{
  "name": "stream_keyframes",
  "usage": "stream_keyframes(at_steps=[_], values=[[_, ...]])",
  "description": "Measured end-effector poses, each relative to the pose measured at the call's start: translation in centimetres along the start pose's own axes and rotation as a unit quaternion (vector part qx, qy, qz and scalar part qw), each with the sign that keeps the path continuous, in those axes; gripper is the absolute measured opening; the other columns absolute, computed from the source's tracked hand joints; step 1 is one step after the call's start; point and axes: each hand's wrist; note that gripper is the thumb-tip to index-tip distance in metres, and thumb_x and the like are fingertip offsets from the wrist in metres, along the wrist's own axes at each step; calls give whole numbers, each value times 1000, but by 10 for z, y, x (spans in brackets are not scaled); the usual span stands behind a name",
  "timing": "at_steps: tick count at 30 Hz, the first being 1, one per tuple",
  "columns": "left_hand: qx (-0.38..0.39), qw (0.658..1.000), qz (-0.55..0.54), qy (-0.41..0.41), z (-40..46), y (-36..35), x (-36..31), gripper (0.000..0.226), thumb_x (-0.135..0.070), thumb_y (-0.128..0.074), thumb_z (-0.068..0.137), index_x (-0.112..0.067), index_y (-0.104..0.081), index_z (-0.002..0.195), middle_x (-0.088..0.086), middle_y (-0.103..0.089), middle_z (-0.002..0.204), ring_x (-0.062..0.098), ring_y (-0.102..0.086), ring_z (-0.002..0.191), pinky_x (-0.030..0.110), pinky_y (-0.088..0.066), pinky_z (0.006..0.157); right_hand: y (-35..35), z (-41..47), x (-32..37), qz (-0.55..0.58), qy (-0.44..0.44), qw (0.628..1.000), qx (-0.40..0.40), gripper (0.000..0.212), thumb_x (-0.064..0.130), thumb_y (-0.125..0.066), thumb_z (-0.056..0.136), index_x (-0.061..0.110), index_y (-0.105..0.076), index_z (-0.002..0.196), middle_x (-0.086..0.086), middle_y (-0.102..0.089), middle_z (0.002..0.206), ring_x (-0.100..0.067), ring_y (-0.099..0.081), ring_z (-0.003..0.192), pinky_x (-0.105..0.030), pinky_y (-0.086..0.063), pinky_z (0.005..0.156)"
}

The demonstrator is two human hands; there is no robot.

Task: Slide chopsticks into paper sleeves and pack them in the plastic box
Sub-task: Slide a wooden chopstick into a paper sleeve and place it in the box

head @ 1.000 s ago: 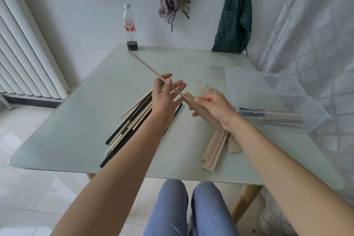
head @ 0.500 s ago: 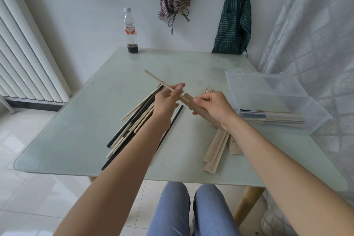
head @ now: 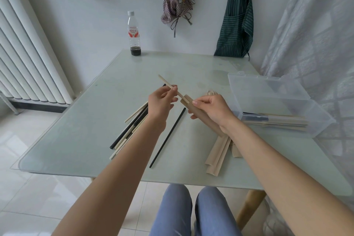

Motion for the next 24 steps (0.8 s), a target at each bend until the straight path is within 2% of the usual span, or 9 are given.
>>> stream_keyframes(at_steps=[2,4,7,11,13,15,17,18,24], values=[[-6,1000,26,0,1,4,2,16,-21,-64,88,-9,-63,98,-1,-62,79,10,-57,66,23,-44,67,-6,1,2,4,-13,1000,2,17,14,-54,94,10,-67,84,-7,-70,73,-14,-67,52,-18,-50,53],[-44,988,144,-28,1,13,6,14,-15,-64,87,-7,-64,98,-2,-59,74,10,-55,65,22,-42,67,-14,3,3,16,-34,999,-2,17,16,-51,96,8,-65,88,-7,-70,73,-13,-66,50,-19,-48,48],[-78,918,381,-78,2,36,12,17,-2,-52,87,-8,-68,91,-1,-57,79,15,-51,73,21,-38,68,-27,8,3,64,-61,996,10,16,14,-50,96,3,-61,95,-10,-69,74,-14,-65,48,-19,-47,44],[-61,828,556,-34,6,60,22,27,11,-47,81,-9,-64,87,12,-55,89,30,-48,77,31,-41,69,-41,10,3,137,-80,987,42,11,7,-53,94,6,-60,85,-13,-67,77,-14,-65,50,-22,-52,46],[-52,804,592,-5,7,65,25,20,8,-49,85,-3,-62,93,16,-58,97,38,-55,85,38,-47,73,-44,10,3,155,-86,983,40,11,5,-52,94,7,-60,86,-13,-66,77,-13,-64,50,-22,-53,48],[-43,797,602,3,8,66,26,9,6,-52,87,0,-58,85,18,-60,99,38,-58,88,39,-48,72,-46,12,4,166,-93,981,35,10,5,-52,94,7,-59,88,-12,-66,77,-12,-64,49,-21,-53,48],[-39,787,616,4,10,64,27,24,4,-55,87,-4,-45,67,19,-61,97,35,-56,81,38,-45,66,-47,13,4,167,-95,981,29,10,5,-51,94,7,-59,89,-10,-67,76,-12,-64,49,-21,-53,48],[-36,784,620,11,10,63,27,30,4,-56,87,-6,-39,64,19,-61,96,34,-54,78,36,-42,64,-47,14,4,165,-95,981,26,10,5,-51,94,8,-59,88,-9,-67,75,-11,-64,49,-21,-53,48],[-19,791,610,39,8,60,21,5,-3,-56,89,-3,-52,91,18,-58,105,38,-58,96,36,-40,68,-44,17,0,160,-94,982,14,9,6,-51,95,8,-59,92,-9,-68,77,-12,-64,51,-21,-53,50]])
Point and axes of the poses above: each hand's wrist, its own z-axis towards the middle knuckle, its own y-axis out of the back of the hand, x = y × z
